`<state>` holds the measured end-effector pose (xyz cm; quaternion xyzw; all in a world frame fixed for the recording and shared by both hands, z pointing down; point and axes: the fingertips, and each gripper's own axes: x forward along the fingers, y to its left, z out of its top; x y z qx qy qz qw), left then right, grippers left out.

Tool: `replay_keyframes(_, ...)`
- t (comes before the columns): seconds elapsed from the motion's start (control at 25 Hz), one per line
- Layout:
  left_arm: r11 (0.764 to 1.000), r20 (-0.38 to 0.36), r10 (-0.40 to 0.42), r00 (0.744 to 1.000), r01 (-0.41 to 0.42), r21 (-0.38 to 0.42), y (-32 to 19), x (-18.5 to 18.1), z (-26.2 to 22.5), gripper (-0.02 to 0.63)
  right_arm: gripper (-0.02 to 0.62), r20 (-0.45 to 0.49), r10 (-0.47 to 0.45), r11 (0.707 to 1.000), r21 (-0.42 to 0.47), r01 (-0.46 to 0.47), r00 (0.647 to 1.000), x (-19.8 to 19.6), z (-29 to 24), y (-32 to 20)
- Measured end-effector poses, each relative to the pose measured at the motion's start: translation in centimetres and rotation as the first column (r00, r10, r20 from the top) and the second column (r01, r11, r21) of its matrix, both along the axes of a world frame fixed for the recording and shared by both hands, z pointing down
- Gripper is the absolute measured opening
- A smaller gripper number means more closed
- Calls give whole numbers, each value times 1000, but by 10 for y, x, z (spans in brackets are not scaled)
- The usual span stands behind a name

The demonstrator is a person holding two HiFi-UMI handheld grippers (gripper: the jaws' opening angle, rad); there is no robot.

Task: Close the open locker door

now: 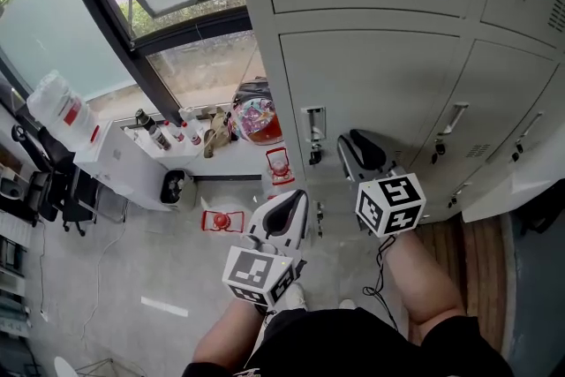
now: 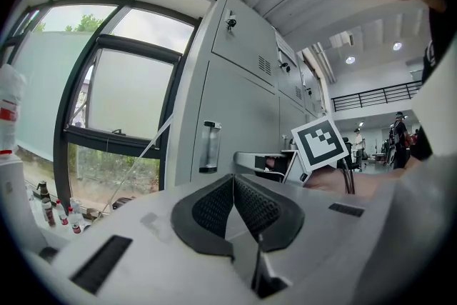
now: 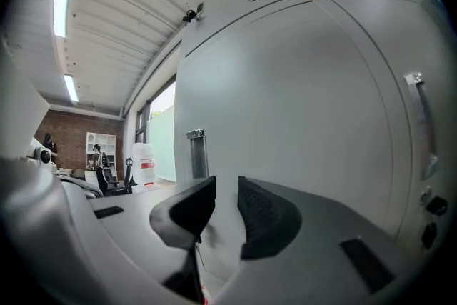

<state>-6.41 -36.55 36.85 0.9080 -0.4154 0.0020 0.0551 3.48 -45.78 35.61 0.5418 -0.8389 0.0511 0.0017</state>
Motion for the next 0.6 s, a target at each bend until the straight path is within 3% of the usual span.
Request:
replay_keyframes(0.36,999,1,-38,999,38,9,34,45,3,17,127,-22,-66,998,-15,65,998,36,8,43)
replay_keyframes(0.6,997,3,-81,997,81,6,63,67,1,17,55,-38,-106,994,-19,106,994,54,13,73)
